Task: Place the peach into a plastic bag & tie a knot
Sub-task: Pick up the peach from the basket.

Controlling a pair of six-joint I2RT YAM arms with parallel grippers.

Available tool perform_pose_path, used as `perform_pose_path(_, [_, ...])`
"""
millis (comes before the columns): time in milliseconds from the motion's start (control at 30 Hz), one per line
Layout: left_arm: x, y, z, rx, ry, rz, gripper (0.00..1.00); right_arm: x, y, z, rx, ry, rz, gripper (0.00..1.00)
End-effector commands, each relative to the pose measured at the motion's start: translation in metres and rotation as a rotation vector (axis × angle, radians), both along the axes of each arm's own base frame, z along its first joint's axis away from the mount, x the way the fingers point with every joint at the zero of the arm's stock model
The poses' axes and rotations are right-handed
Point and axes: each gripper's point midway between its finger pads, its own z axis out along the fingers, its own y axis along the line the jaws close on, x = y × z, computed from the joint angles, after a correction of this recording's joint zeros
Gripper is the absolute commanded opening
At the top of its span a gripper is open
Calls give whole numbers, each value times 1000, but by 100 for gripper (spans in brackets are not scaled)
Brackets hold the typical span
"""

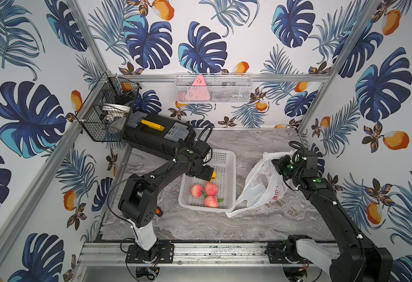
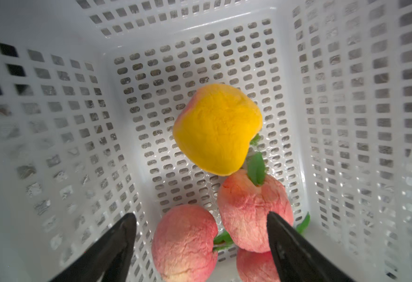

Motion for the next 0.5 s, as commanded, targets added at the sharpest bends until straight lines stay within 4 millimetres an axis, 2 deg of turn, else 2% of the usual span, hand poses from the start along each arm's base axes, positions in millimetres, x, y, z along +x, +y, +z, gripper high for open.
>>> perform_pose_path(0, [14, -9, -5, 9, -25, -24, 88, 6, 2, 7, 27, -31, 0, 0])
perform_pose_path(133, [25, -23, -22, -14, -5, -42, 87, 8, 2, 6, 19, -27, 3, 0])
perform_pose_path(233, [31, -29, -35, -20, 13, -56, 80, 9, 0, 5, 8, -24, -3, 0])
perform_pose_path(367, [36, -34, -44, -20, 27, -76, 62, 9, 0, 3, 4, -21, -2, 0])
perform_pose_path(467, [39, -36, -31, -32, -7, -85, 45, 8, 0, 1, -1, -12, 0, 0])
